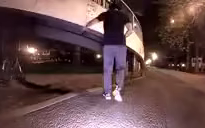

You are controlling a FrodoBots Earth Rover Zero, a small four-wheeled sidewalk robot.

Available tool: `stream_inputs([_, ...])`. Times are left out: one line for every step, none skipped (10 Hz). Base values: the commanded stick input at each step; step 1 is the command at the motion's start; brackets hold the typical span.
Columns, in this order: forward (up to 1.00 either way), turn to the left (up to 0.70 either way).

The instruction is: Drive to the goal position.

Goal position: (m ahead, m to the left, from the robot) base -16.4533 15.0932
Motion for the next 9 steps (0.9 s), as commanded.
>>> stream_inputs([0.11, 0.0])
stream_inputs([0.11, 0.0])
stream_inputs([0.11, 0.0])
stream_inputs([0.11, 0.0])
stream_inputs([0.11, 0.0])
stream_inputs([0.11, 0.0])
stream_inputs([0.11, 0.0])
stream_inputs([0.11, 0.0])
stream_inputs([0.11, 0.0])
